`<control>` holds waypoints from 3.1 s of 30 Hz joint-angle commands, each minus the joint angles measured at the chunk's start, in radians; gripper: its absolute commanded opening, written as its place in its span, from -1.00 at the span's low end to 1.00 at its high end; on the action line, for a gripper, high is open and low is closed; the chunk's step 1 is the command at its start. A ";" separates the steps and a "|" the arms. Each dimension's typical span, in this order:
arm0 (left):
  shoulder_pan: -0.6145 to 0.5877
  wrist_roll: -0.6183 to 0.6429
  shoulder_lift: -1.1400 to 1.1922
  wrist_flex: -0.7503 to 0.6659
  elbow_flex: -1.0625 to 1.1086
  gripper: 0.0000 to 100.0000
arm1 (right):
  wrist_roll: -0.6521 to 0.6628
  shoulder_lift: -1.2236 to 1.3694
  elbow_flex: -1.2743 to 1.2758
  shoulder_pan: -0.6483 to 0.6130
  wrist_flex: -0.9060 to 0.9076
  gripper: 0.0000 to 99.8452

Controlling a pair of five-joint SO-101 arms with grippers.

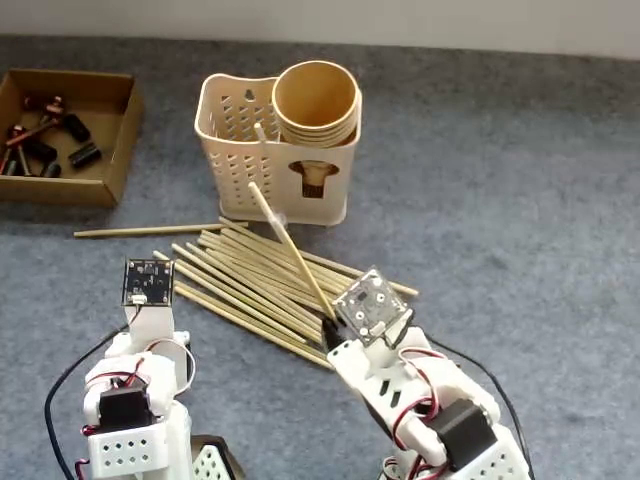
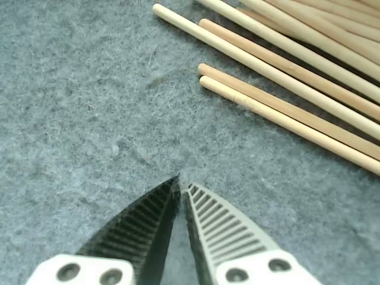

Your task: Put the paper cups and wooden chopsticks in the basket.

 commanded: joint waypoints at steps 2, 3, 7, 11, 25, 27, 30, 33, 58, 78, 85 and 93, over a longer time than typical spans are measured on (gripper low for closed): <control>0.015 -0.008 -0.002 0.003 0.021 -0.99 | -0.011 -0.036 -0.002 0.013 -0.002 -0.99; 0.015 -0.008 -0.002 0.003 0.021 -0.99 | -0.011 -0.045 -0.002 0.013 -0.001 -0.99; 0.015 -0.008 -0.002 0.003 0.021 -0.99 | -0.012 -0.076 -0.001 0.013 0.002 -0.99; 0.015 -0.008 -0.002 0.003 0.021 -0.99 | -0.043 -0.082 -0.001 0.013 0.004 -0.99; 0.019 -0.008 -0.002 0.003 0.021 -0.99 | -0.054 -0.082 -0.001 0.013 0.002 -0.99; 0.019 -0.008 -0.002 0.003 0.021 -0.99 | -0.054 -0.082 -0.005 0.013 0.001 -0.99; 0.019 -0.008 -0.002 0.003 0.021 -0.99 | -0.054 -0.082 -0.010 0.013 -0.005 -0.99; 0.021 -0.008 -0.002 0.003 0.021 -0.99 | -0.054 -0.082 -0.012 0.008 -0.041 -0.99; 0.021 -0.009 -0.002 0.003 0.021 -0.99 | -0.046 -0.065 -0.010 -0.001 -0.834 -0.98; 0.021 -0.009 -0.002 0.003 0.021 -0.99 | -0.048 0.842 -0.567 0.005 -1.299 -0.98; 0.021 -0.009 -0.002 0.003 0.021 -0.99 | -0.051 1.124 -0.811 0.002 -1.299 -0.98; 0.021 -0.009 -0.002 0.003 0.021 -0.99 | -0.051 1.417 -1.056 0.002 -1.299 -0.99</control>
